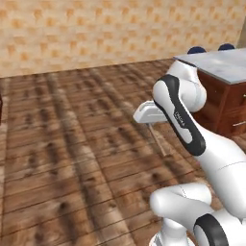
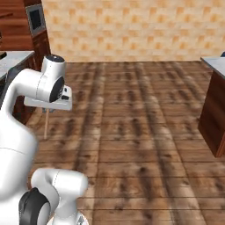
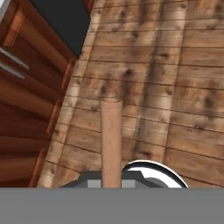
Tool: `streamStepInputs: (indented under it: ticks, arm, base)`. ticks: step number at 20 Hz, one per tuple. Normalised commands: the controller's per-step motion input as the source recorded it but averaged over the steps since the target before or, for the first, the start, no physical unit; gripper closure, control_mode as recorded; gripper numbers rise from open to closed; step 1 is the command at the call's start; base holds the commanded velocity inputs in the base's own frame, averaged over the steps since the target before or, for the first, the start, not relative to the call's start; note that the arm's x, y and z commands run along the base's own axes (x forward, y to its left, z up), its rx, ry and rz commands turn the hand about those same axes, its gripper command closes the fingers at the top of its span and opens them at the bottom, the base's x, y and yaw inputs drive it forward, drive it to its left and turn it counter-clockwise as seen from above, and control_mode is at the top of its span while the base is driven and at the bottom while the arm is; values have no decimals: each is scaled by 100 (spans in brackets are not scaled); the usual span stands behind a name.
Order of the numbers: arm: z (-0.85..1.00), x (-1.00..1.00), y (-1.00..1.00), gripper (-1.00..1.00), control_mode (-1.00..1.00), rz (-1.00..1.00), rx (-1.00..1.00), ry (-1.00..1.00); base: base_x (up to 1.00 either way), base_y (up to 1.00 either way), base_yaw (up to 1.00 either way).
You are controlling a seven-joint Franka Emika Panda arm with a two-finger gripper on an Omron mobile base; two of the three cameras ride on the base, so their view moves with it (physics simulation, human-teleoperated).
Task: Take a straw from the drawer in front and place it inside the glass cup on the dining counter.
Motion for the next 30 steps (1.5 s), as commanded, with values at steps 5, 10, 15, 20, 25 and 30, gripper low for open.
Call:
streamStepInputs:
  ticks: [5, 10, 15, 20, 25, 30]
  arm:
    - [0, 0, 0, 100, 100, 0, 0, 0]
    - [0, 0, 0, 100, 100, 0, 0, 0]
    - [0, 0, 0, 100, 100, 0, 0, 0]
    - [0, 0, 0, 100, 100, 0, 0, 0]
    - [0, 0, 0, 100, 100, 0, 0, 0]
    - [0, 0, 0, 100, 100, 0, 0, 0]
  base:
    - [97, -37, -33]
    - [100, -35, -22]
    - [100, -38, -36]
    - [100, -3, -44]
    - [100, 10, -14]
    - [100, 0, 8]
